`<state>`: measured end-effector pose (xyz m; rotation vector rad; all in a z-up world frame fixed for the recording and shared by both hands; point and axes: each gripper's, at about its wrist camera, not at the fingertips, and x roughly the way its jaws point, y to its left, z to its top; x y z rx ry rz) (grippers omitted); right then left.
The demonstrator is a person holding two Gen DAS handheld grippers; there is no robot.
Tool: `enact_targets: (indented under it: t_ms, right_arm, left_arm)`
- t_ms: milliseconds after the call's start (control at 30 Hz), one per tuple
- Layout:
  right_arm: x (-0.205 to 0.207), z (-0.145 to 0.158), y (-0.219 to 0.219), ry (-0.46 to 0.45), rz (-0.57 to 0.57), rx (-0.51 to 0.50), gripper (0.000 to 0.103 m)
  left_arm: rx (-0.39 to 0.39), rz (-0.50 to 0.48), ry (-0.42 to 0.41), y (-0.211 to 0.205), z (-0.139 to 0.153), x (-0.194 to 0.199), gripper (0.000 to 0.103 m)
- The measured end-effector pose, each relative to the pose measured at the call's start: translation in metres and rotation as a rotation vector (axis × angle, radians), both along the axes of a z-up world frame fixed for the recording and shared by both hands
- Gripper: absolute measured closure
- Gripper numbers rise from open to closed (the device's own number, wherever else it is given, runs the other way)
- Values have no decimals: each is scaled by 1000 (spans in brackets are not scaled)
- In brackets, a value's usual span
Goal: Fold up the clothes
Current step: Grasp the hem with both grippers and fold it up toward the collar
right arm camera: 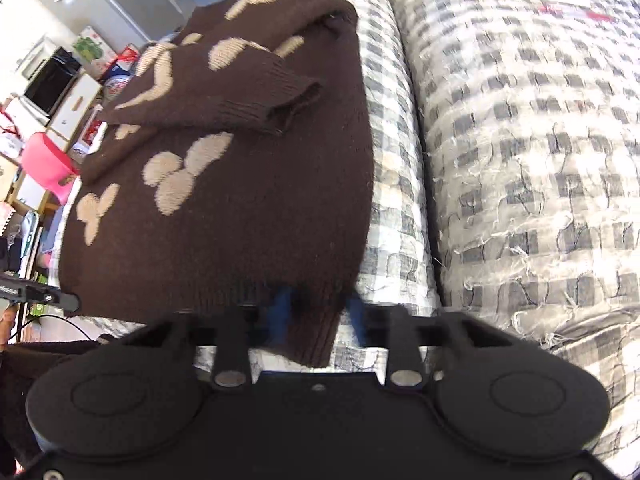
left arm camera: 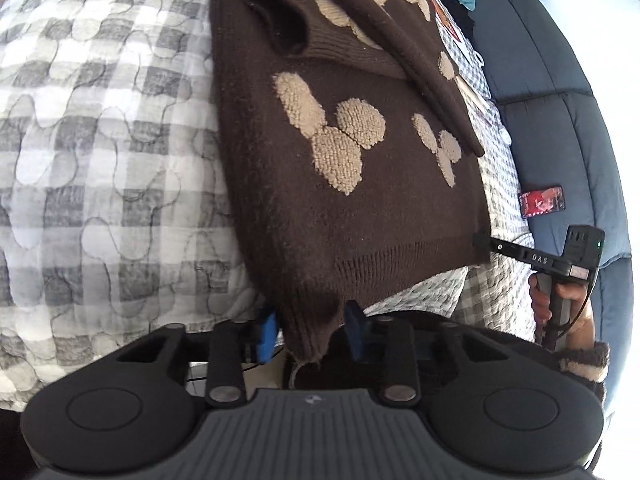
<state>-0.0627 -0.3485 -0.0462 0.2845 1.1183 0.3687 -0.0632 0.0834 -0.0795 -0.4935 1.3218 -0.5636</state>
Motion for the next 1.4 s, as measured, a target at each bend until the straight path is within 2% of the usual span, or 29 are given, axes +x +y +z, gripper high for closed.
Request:
enact_targets:
  t_ms: [200,333,467,567,667,767,900,1000,1067,1100,1133,1167,1200,1233,1267,1333,1367,1400]
  right_arm:
    - [-4,11,-13,-63,-28,110,93]
    - [1,21,-21,-130,-83,225,93]
    - [19,27,-27,-212,-154,340,93]
    - [38,24,-30,-269,-204,426,93]
    - [58,15,-34,-290,-267,474,93]
    - [87,6,-34,-275,-321,458,93]
    - [122,-11,-33,-260,-373,475,93]
    - [138,-21,-30,-251,-400,475,92]
    - [145,-25,-31,-265,-415,477,80]
    - [143,-23,-34,-289,-429,481,74]
    - [140,-20,-37,-314,-442,485,59]
    - [137,-17,-41,-341,-456,481,47]
    - [133,-12,-45,-371,-465,467,44]
    - [130,-8,-48,-397,-458,451,44]
    - [129,-4,-49,-424,-436,431,44]
    - [126,0,-48,-468,-373,382,44]
    - [125,1,-45,-479,-339,358,43]
    - [125,2,-42,-487,-309,335,42]
  left_arm:
    - [-56,-25,-82,1,14,-5,96]
    - [-170,-6,-127,18,27,-3,96]
    - [-314,102,-182,38,31,16,96]
    - [-392,162,-215,45,29,33,96]
    - [-435,231,-250,46,27,55,96]
    - [-478,329,-259,54,21,78,96]
    - [-481,445,-242,66,8,109,96]
    - [-448,475,-220,63,-4,130,96]
    - [-446,478,-203,65,-7,138,95]
    - [-455,476,-192,68,-6,141,92]
    - [-463,474,-182,71,-6,144,89]
    - [-470,466,-193,73,-2,144,76]
    - [-463,464,-214,74,1,143,61]
    - [-452,463,-238,76,5,142,54]
    - [-394,453,-334,81,18,138,46]
    - [-343,439,-391,82,25,135,42]
    - [-296,402,-451,85,33,133,41]
    - [-278,380,-473,85,35,130,38]
